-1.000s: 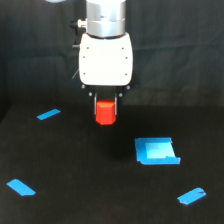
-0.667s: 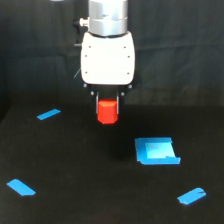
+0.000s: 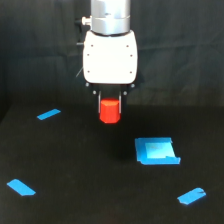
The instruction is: Pick up the red object from the table
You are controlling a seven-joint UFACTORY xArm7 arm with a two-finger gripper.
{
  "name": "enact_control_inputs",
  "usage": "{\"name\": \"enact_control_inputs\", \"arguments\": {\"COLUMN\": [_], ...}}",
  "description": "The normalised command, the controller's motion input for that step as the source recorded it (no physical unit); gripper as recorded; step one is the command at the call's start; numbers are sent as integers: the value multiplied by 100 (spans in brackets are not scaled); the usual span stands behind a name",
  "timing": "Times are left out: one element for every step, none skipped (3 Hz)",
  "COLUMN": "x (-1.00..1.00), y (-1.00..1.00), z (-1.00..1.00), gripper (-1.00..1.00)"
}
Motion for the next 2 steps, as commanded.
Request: {"name": "enact_control_inputs", "arguments": {"x": [5,7], "y": [-5,-5], "z": [10,12], "gripper": [-100,-95]}}
